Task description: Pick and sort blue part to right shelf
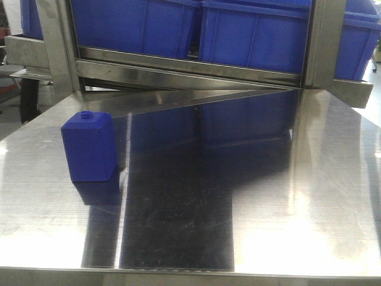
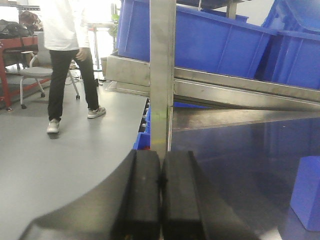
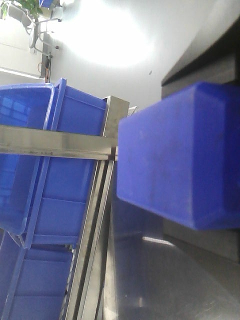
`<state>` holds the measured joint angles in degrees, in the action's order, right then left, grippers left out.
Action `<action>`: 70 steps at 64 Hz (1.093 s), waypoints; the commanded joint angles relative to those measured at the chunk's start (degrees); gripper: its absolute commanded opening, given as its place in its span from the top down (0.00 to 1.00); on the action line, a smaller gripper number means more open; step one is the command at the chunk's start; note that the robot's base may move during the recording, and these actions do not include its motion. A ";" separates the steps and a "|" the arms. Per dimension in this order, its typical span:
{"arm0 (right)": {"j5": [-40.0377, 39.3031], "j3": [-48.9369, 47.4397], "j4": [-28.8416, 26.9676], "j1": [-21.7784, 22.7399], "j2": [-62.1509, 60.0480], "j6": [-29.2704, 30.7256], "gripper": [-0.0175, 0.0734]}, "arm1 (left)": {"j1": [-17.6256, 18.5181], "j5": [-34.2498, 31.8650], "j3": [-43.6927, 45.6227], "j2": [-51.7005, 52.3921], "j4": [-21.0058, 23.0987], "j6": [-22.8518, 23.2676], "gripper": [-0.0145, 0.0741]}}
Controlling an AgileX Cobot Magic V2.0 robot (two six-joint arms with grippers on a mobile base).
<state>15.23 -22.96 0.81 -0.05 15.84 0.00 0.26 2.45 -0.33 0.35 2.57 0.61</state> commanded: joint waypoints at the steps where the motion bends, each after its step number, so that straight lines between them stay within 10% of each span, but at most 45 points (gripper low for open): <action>1: -5.49 -1.67 -0.07 0.36 0.38 0.43 0.34 | 0.36 -4.66 -1.40 1.31 0.21 0.22 0.68; 50: -5.49 -1.67 -0.07 0.36 0.38 0.43 0.34 | 2.95 9.99 20.42 -18.09 -0.30 0.22 0.66; 70: -5.49 -1.67 -0.07 0.36 0.38 0.43 0.34 | 15.17 10.43 26.23 -32.68 -1.96 0.22 0.09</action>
<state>15.23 -22.82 0.70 -0.05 15.84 0.00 13.06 16.98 22.20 -28.09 0.85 0.61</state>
